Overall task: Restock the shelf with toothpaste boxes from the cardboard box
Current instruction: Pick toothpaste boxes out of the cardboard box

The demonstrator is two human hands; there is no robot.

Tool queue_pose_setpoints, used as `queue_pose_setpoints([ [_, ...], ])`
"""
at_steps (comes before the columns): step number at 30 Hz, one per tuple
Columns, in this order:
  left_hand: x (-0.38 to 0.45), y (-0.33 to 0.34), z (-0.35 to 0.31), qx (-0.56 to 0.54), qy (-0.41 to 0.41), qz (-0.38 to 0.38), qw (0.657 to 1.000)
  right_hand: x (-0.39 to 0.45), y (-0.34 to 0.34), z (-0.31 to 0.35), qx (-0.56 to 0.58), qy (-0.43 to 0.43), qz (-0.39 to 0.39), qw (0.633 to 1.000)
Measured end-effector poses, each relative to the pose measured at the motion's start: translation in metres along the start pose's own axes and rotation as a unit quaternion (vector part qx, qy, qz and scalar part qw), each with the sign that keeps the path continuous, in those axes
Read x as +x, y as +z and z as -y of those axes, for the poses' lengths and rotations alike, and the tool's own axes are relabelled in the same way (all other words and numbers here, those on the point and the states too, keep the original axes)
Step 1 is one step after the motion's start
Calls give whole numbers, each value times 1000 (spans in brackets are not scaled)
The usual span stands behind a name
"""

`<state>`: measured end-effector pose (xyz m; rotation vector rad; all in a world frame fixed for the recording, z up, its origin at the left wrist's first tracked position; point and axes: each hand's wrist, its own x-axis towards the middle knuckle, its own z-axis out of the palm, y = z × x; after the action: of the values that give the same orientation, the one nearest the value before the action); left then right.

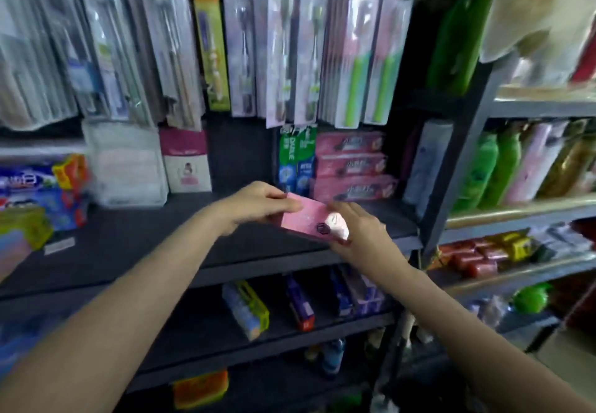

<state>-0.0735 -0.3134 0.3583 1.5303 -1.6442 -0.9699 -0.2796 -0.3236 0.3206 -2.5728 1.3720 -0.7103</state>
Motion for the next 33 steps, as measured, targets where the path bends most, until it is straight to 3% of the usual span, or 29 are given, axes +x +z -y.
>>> queue_pose_setpoints([
  [3,30,16,-10,-119,35,-81,989,22,-10,-30,-17,25,-74,997],
  [9,82,45,-1,-16,14,-175,984,91,-12,-94,-94,97,-107,985],
  [16,130,54,23,37,10,-178,983,167,1,-122,-122,88,-132,980],
  [25,146,55,45,22,0,-182,983,216,20,-130,-174,85,-93,977],
  [30,144,59,50,17,0,-182,983,198,39,-127,-95,64,-172,978],
  [33,139,61,51,16,4,-176,984,167,58,-115,-46,0,-211,976],
])
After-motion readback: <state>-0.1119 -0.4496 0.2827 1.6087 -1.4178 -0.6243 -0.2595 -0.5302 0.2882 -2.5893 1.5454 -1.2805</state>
